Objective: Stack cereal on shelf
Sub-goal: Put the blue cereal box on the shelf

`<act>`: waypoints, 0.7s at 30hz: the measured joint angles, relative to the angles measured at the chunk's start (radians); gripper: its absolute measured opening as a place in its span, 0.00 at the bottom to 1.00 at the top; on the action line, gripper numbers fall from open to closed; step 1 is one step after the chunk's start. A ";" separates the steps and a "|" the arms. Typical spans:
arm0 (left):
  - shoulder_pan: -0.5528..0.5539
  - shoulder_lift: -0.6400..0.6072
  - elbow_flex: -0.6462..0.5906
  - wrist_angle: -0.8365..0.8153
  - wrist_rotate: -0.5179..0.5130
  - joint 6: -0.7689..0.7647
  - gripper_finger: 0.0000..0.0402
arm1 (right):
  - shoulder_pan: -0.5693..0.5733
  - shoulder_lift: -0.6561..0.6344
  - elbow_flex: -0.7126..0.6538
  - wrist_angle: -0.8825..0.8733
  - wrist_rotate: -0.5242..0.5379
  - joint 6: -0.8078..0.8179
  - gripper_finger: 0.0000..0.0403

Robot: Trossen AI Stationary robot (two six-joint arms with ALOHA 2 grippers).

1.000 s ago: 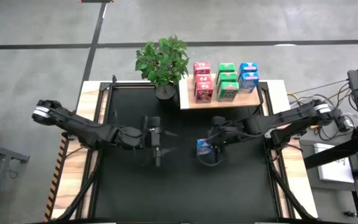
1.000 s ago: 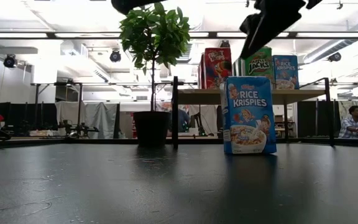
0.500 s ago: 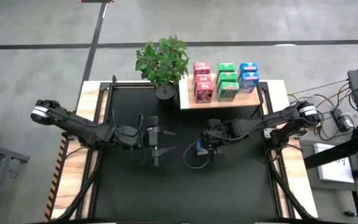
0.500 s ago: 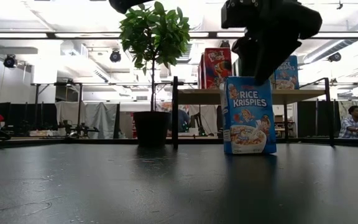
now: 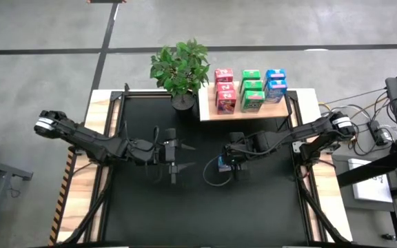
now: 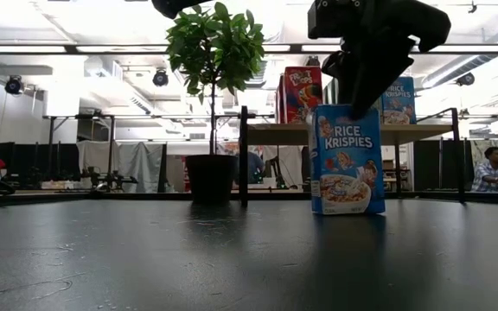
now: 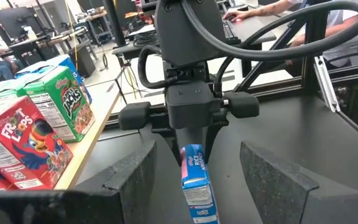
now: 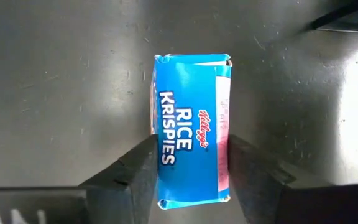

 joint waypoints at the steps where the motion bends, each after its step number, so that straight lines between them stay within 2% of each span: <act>1: 0.000 0.000 0.000 0.000 0.000 0.000 0.54 | 0.000 0.000 0.000 0.000 0.000 0.000 0.41; 11: 0.000 0.000 0.000 0.000 0.000 0.002 0.54 | -0.001 -0.021 0.001 -0.014 0.000 -0.021 0.37; 15: 0.000 0.001 0.000 0.003 0.000 0.004 0.54 | -0.013 -0.065 0.079 -0.159 0.000 -0.026 0.36; 21: 0.000 0.001 0.000 0.004 0.000 0.004 0.54 | -0.048 -0.151 0.249 -0.504 0.031 -0.018 0.34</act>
